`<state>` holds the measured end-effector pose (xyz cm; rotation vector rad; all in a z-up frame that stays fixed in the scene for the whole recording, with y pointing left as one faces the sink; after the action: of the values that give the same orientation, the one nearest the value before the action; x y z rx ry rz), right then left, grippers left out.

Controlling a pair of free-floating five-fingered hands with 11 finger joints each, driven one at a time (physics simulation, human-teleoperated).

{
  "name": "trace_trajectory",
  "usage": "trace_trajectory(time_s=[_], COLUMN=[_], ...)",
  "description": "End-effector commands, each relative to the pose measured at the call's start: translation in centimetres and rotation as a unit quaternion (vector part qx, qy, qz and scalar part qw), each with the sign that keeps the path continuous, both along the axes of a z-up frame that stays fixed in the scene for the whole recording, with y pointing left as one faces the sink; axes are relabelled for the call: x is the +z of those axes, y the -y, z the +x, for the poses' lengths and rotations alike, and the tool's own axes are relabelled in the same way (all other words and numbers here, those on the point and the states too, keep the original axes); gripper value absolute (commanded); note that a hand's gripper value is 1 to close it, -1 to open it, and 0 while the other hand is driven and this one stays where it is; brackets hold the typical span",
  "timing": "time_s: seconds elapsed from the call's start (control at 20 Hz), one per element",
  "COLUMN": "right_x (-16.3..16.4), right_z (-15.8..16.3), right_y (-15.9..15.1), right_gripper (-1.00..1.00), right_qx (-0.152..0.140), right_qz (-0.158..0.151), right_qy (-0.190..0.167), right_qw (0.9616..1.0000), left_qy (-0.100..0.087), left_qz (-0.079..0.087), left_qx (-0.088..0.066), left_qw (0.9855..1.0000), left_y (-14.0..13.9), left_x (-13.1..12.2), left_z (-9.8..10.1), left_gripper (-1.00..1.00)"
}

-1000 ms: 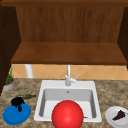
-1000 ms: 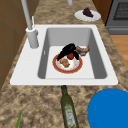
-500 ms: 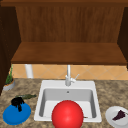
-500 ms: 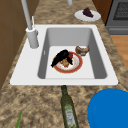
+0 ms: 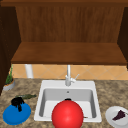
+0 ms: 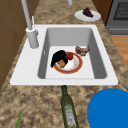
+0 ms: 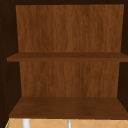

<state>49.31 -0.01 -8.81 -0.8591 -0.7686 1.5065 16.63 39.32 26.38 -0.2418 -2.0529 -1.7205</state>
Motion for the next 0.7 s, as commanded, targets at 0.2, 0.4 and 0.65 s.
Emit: trace_trajectory(time_s=[0.2,0.4,0.65], right_x=[-1.6,-0.9,2.9], right_z=[-0.8,0.4,0.2], right_y=[-0.6,-1.1,-0.2], right_gripper=[1.0,1.0,1.0], right_qx=[0.023,0.036,0.046], right_qz=[-0.043,-0.059,-0.07], right_qy=[0.049,0.068,0.069], right_qw=[0.9976,0.9953,0.9941], left_qy=[0.0,0.0,0.0], left_qz=[0.0,0.0,0.0], left_qx=[0.0,0.0,0.0], left_qw=[1.0,1.0,1.0], left_y=[0.0,0.0,0.0], left_x=[0.0,0.0,0.0], left_z=[0.0,0.0,0.0], left_gripper=[0.0,0.0,0.0])
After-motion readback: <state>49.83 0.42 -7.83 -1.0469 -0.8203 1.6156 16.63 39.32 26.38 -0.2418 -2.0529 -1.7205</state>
